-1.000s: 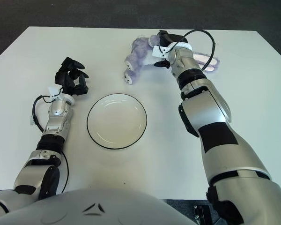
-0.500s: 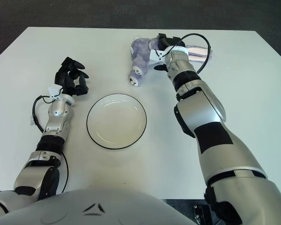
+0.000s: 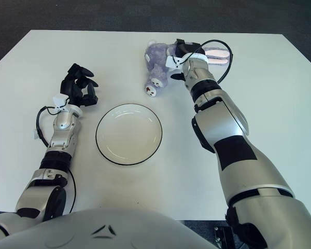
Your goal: Put the doll into the plate.
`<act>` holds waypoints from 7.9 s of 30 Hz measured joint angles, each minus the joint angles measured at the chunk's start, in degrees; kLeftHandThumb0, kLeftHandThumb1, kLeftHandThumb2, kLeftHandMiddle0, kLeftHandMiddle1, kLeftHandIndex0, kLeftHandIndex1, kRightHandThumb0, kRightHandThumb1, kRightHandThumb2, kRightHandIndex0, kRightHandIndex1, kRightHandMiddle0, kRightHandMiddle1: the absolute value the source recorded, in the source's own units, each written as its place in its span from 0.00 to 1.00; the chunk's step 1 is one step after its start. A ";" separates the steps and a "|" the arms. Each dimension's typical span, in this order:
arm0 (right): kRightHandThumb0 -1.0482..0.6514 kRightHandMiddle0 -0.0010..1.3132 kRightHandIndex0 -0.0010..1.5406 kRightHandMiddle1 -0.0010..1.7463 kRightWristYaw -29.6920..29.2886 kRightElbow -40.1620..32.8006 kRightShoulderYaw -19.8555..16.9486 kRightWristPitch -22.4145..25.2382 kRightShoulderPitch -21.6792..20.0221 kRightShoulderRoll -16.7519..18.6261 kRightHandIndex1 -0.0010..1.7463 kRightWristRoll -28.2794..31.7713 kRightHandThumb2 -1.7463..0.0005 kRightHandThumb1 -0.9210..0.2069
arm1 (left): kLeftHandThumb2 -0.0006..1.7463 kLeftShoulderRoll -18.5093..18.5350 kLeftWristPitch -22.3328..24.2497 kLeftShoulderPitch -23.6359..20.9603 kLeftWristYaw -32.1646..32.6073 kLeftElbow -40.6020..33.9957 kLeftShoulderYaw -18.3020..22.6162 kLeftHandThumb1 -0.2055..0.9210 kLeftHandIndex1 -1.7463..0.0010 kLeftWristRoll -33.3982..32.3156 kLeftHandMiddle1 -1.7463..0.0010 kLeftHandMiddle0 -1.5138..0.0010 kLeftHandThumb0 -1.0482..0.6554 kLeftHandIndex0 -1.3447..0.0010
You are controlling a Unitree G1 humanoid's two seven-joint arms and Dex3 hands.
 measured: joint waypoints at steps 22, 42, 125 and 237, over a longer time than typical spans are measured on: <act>0.62 0.00 0.00 0.45 4.10 -9.21 -0.38 -0.10 3.87 -2.85 0.56 1.77 0.18 0.89 | 0.79 -0.59 0.62 0.05 0.80 -0.58 0.17 0.42 0.00 0.13 0.00 0.64 0.61 0.61; 0.48 0.00 0.00 0.43 21.68 -51.63 -1.47 11.19 20.35 -14.70 0.51 -0.20 0.24 0.81 | 0.78 0.38 0.61 -0.93 0.75 0.09 0.14 0.43 0.00 0.35 0.00 0.65 0.61 0.62; 0.39 0.00 0.07 0.53 14.08 -55.46 -9.17 2.69 22.75 -15.37 0.71 -6.56 0.28 0.79 | 0.80 -0.62 0.58 -0.55 0.62 0.96 -0.32 0.41 0.00 0.32 0.00 0.64 0.61 0.60; 0.81 0.12 0.28 1.00 -15.31 -1.32 3.93 -11.42 7.43 1.97 1.00 -1.02 0.24 0.59 | 0.80 -2.62 1.61 1.29 0.42 -3.15 -1.95 0.41 0.00 -0.71 0.00 0.64 0.61 0.61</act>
